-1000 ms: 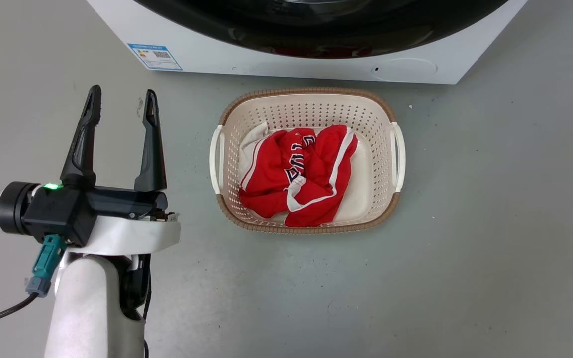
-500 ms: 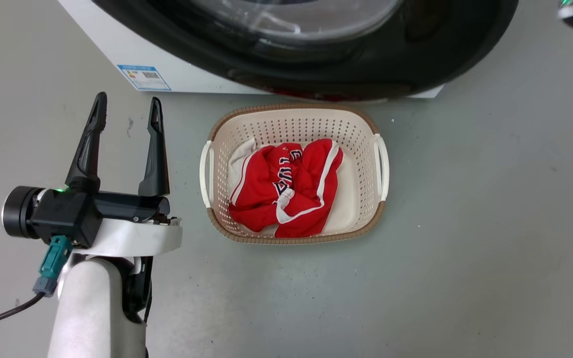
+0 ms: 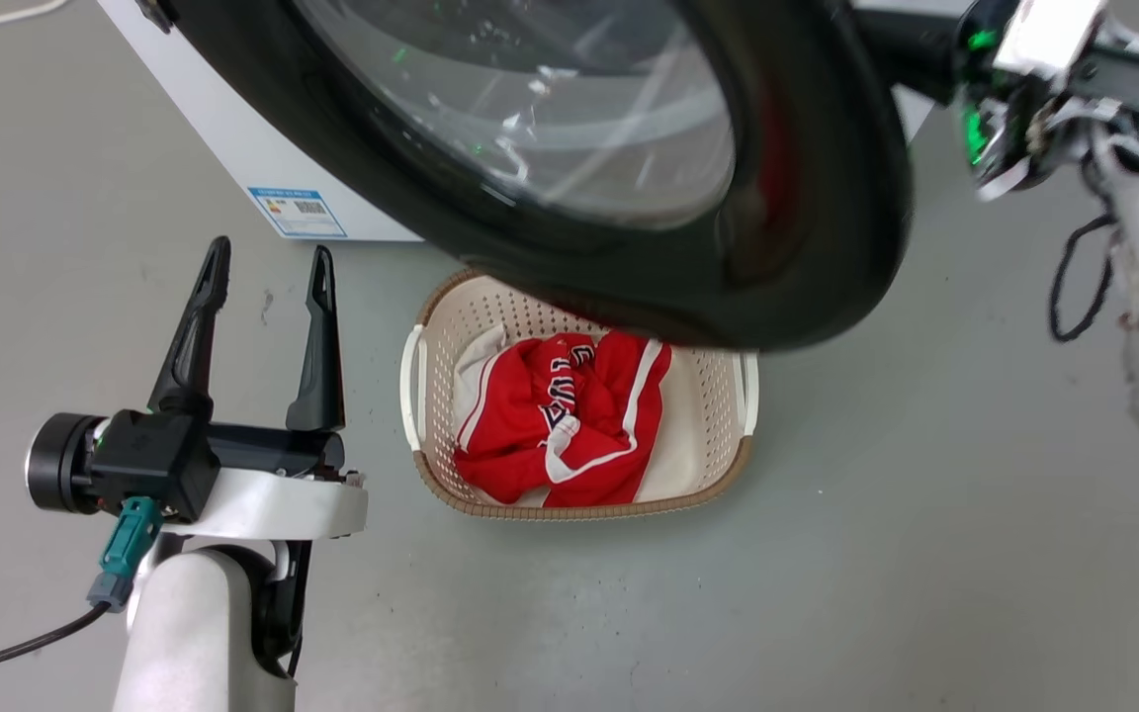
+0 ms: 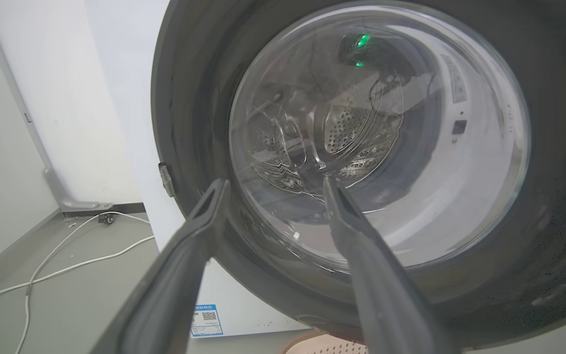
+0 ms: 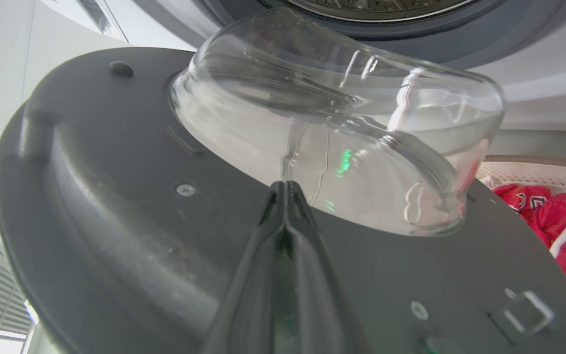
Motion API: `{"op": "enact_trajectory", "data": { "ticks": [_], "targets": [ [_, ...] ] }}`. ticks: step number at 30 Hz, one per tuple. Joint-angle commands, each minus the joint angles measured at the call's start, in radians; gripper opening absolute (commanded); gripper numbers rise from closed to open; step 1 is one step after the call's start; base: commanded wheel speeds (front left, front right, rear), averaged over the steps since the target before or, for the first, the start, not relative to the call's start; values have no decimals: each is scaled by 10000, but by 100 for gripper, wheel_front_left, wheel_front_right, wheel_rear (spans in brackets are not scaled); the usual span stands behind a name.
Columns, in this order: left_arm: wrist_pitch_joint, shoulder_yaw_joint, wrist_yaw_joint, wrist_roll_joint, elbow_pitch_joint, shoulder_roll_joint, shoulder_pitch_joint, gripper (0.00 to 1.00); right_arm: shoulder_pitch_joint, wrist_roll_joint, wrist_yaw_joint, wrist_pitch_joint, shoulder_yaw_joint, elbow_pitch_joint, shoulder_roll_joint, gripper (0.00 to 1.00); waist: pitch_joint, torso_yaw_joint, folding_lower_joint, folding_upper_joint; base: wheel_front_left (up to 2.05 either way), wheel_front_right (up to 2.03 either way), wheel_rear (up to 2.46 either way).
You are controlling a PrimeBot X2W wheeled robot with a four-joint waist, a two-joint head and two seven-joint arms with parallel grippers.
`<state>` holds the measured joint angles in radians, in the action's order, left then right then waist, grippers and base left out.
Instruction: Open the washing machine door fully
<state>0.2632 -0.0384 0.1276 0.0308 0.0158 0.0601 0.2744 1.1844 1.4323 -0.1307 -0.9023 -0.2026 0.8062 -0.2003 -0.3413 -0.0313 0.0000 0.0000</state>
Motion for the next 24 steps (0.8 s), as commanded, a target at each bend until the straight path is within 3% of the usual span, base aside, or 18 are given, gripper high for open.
{"op": "enact_trajectory", "data": {
  "ticks": [1,17,24],
  "targets": [
    [22,4,2,-8,-39,-4,-152,100,-438,105,0,-186,-109,-393,302,0,214,16,0,0,0,0,0],
    [22,26,-27,54,-218,-57,-894,100,-3054,-108,0,-767,-1412,-3174,1196,0,1254,-51,0,0,0,0,0],
    [22,64,-75,72,-315,-68,-1117,100,-3796,-141,0,-400,-1826,-3842,1410,0,1512,-67,0,0,0,0,0]
  ]
}}
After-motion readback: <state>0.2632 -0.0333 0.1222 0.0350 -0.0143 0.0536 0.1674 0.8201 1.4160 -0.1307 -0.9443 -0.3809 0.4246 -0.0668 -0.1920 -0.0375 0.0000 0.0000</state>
